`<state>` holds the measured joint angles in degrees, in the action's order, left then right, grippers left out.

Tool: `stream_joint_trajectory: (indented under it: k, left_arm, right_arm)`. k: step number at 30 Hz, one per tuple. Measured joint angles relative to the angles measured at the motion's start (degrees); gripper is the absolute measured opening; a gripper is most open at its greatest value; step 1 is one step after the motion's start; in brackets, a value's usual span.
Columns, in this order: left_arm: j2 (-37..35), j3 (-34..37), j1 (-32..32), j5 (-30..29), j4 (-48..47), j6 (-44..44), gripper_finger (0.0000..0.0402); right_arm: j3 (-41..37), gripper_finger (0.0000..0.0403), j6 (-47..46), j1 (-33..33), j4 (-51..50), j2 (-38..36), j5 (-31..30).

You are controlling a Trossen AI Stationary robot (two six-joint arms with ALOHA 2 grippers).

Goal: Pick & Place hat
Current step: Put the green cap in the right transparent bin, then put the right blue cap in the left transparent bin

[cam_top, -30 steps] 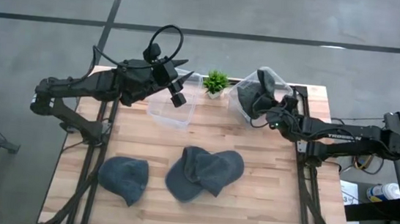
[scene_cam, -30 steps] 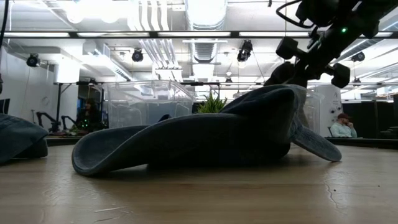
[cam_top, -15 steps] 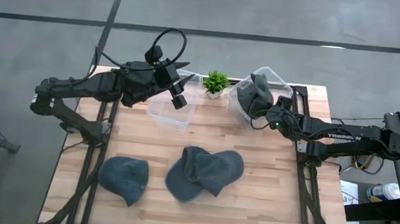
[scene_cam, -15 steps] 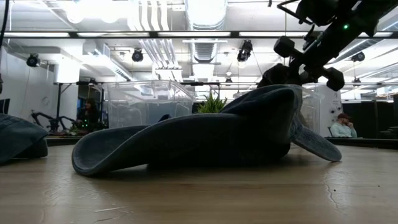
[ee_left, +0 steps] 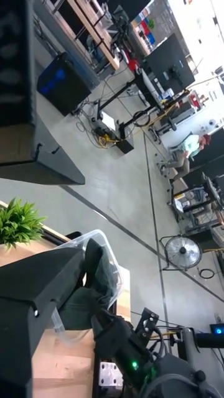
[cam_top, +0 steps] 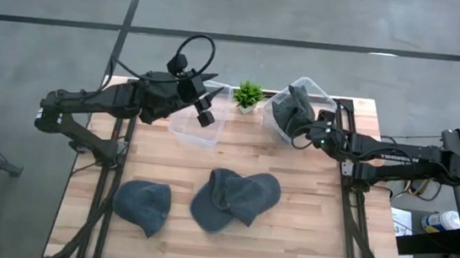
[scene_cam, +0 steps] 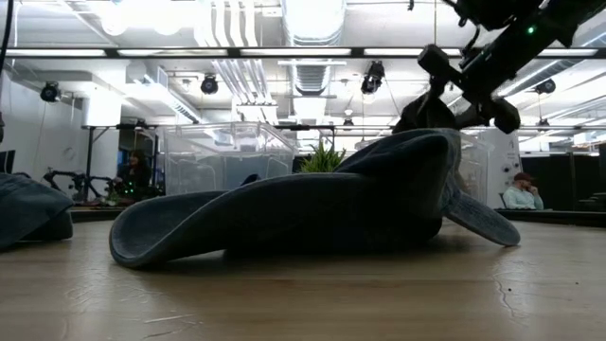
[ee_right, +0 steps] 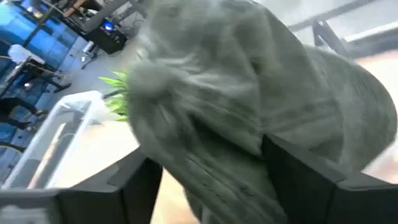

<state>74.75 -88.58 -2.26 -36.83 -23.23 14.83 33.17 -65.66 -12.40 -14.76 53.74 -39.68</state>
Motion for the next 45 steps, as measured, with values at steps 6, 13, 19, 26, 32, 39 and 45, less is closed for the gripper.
stream_joint_trajectory:
  k: [6, 13, 19, 26, 32, 39, 45]
  left_arm:
    - [-0.01, 0.0, 0.0, -0.01, 0.07, -0.02, 0.0168]
    - [-0.01, 0.0, 0.0, -0.05, 0.05, 0.01, 0.0168]
    - [-0.01, 0.0, 0.0, -0.07, -0.08, 1.05, 0.0168]
    - [-0.03, 0.0, 0.0, 1.86, -0.07, 0.19, 0.0168]
    - [-0.12, 0.0, 0.02, 2.94, -1.86, -0.09, 0.0168]
    - [-1.69, 0.0, 0.0, 3.03, -5.11, -3.15, 0.0168]
    - [-3.54, 0.0, 0.02, 7.13, -9.68, -11.17, 0.0168]
  right_arm:
    - [3.28, 0.031, 8.1, 0.0, -0.07, -1.19, 1.17]
    - [10.23, 0.0315, 12.52, 0.02, -6.54, -1.12, 2.44]
    - [18.52, 0.0293, 16.6, -1.15, -12.55, -0.96, 2.22]
    - [29.17, 0.0236, 21.53, -1.26, -23.13, 2.58, 6.18]
    - [36.43, 0.0139, 24.01, 0.31, -32.36, 7.52, 14.32]
    - [40.86, 0.0018, 23.93, 4.32, -39.33, 11.52, 9.76]
    - [42.66, 0.0009, 24.1, 4.69, -38.77, 14.36, 14.69]
